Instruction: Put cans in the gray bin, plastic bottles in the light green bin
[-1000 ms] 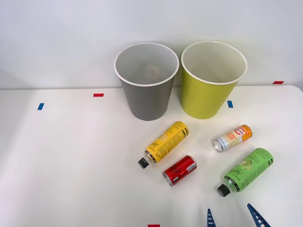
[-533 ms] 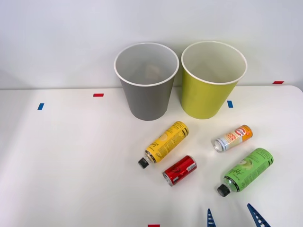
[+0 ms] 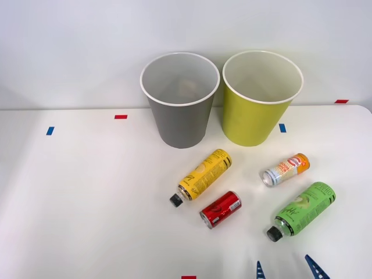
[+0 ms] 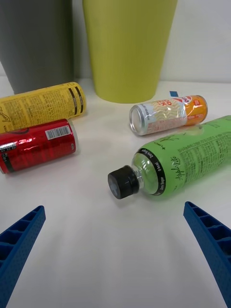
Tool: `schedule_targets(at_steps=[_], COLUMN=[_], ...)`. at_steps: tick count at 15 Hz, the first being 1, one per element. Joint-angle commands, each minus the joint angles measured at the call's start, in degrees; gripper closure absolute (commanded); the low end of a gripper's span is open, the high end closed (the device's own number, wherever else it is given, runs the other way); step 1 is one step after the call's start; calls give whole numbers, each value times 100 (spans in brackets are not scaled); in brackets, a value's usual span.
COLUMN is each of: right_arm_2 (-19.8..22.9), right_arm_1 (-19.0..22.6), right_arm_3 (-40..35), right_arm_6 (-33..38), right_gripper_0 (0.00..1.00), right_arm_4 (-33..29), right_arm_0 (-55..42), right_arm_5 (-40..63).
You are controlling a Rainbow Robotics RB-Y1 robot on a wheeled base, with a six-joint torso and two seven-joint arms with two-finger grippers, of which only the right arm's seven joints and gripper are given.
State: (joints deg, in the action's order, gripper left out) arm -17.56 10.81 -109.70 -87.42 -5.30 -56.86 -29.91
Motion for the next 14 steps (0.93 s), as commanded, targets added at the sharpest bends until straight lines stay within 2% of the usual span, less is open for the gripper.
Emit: schedule_targets(at_steps=[1,3,5,7,10,11,14], right_arm_2=[51,113,210,614,1132,1291,1844], right_arm_1=[-70,-123,-114,-202,-272,-263,-228], right_arm_3=[-588,-1616,-2574,-3356,-3488,-3479,-3514], right_arm_6=[49,137,216,348,1139,1174,1368], right_gripper_0=[0,0,0,0,0,0,0], right_arm_4=[134,389,934,1435,2472,2674,2718], right_arm_0=[-71,-273,-405,-353,17,166,729], right_arm_5=[688,2024,3386,4696,5408,5592,6541])
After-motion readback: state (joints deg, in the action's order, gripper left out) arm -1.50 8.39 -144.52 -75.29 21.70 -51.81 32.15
